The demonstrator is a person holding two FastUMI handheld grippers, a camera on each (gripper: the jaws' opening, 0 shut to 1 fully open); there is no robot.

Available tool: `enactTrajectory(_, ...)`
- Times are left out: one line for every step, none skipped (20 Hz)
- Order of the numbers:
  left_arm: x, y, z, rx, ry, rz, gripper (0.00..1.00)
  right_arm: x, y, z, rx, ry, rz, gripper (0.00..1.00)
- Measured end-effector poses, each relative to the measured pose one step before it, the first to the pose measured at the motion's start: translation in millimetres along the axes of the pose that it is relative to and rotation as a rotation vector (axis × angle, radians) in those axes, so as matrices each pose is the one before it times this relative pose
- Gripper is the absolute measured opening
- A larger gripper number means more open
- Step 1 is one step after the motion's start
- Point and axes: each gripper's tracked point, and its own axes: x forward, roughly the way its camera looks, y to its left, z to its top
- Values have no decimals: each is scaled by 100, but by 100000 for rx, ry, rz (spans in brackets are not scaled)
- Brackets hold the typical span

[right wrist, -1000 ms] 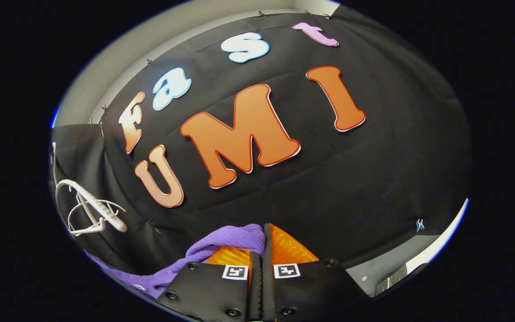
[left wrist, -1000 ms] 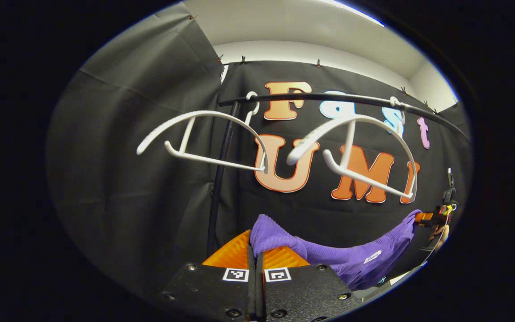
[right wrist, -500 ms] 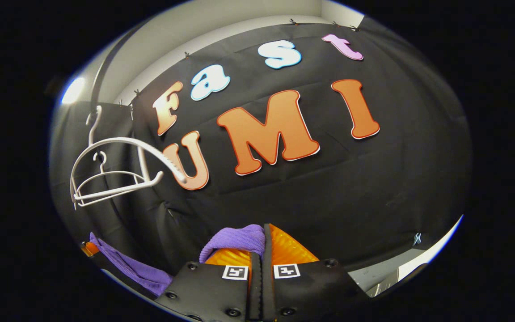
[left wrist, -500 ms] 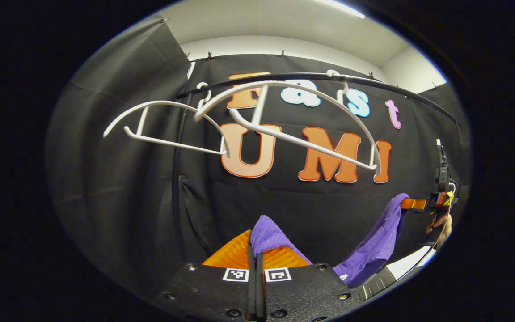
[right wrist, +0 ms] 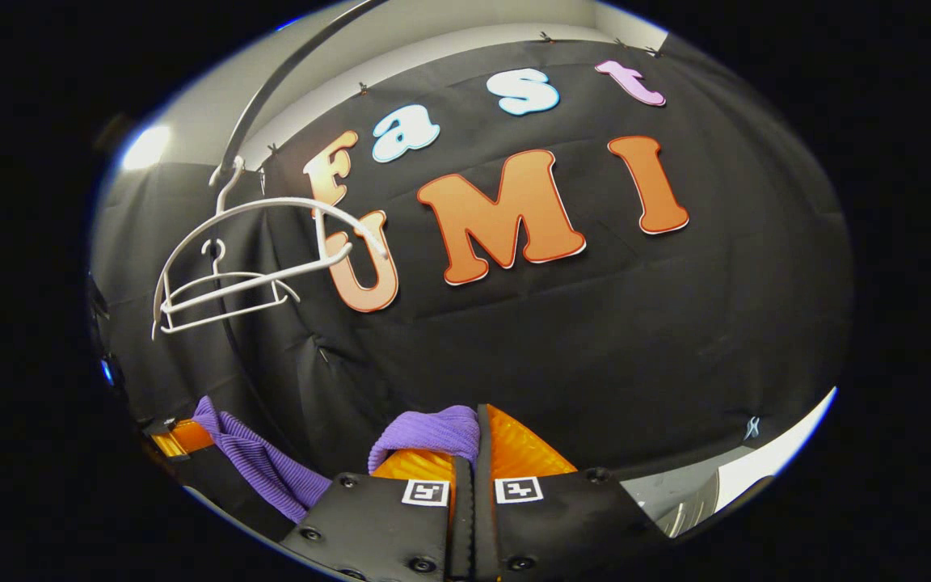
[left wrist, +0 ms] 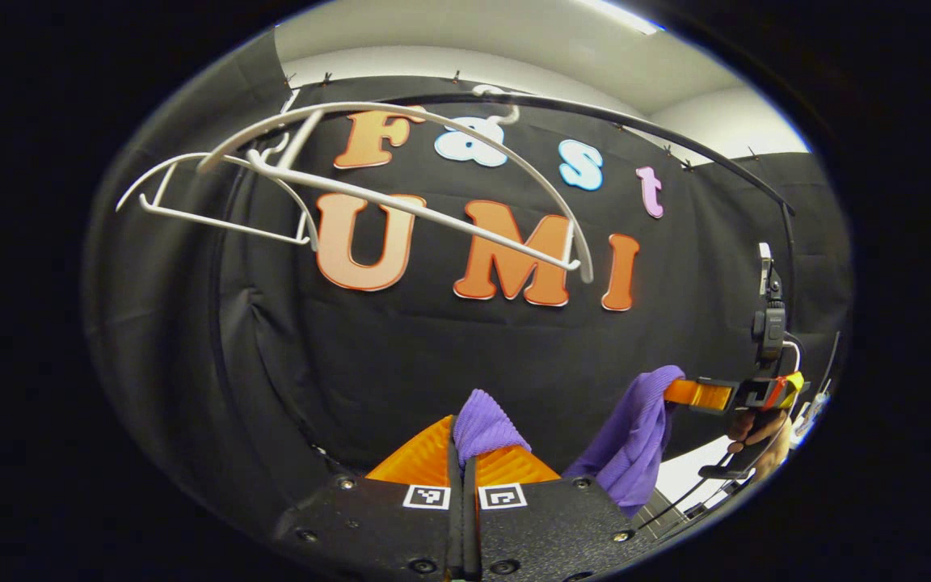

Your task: Grasp the clothes on the hanger with both hands and then place them into the laundry hamper below.

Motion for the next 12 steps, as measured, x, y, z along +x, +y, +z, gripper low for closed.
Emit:
enactTrajectory(220, -990, -430, -168, 636, -1767, 0, -424, 208, -591, -1114, -81, 105, 8)
enactTrajectory(513, -1028, -480, -166, 278, -1552, 0, -231, 63, -422, -1161, -546, -370, 8)
enactTrajectory(469, -705, -529, -328, 480, -1193, 0, -222, 34, -559, -1414, -412, -507, 8)
enactTrajectory(369, -643, -681, -430, 759, -1136, 0, -160, 54, -518, -1278, -329, -413, 8)
enactTrajectory(348, -625, -632, -461, 957, -1055, 0, -398, 161, -514, -1128, -65, -372, 8)
enactTrajectory(614, -496, -553, -268, 969, -811, 0, -310, 179, -479, -1103, -130, -252, 7)
enactTrajectory(433, -299, -685, -19, 1309, -262, 0, -213, -14, -301, -1295, -245, -198, 7)
enactTrajectory(205, -31, -483, -270, 1660, 84, 0, -169, -134, -334, -1248, -316, -602, 7)
enactTrajectory(210, -260, -145, 141, 220, -707, 0, -159, -187, -470, -615, 268, -224, 7)
enactTrajectory(697, -436, -459, 841, 370, -164, 0, -66, -156, -602, -242, 886, -125, 8)
enactTrajectory(478, -428, -495, 923, 283, 313, 0, 120, -313, -516, 37, 1032, -624, 8)
enactTrajectory(95, -596, -686, 468, 220, 214, 0, 42, -347, -603, 156, 748, -473, 7)
